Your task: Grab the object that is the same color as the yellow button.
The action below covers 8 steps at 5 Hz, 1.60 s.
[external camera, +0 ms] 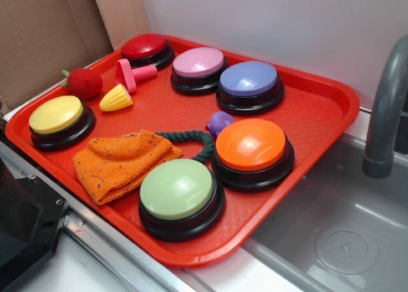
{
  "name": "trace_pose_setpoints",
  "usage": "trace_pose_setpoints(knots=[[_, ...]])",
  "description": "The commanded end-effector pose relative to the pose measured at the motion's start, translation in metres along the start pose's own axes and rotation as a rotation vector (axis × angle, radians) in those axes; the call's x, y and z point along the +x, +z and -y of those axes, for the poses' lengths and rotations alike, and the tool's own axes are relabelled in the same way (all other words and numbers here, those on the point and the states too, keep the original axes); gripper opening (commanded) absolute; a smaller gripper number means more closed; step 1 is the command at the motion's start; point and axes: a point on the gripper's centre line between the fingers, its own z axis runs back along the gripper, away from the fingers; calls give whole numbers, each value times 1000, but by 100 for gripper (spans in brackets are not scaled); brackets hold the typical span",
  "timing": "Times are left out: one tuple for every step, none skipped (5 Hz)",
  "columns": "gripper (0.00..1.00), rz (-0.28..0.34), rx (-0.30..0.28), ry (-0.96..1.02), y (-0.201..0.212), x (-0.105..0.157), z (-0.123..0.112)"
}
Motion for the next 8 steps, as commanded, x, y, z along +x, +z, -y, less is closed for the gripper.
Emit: trace_pose_setpoints(knots=[[100,0,0,0,0,0,0],[100,-10,35,33,-29,16,-12],[100,-25,49,55,-55,29,-30],[100,43,50,58,-78,41,-49],[100,93,45,71,-111,53,-72],[100,121,63,82,-142,68,-89],[100,148,73,105,-164,78,-103],[100,103,56,122,-188,86,-104]])
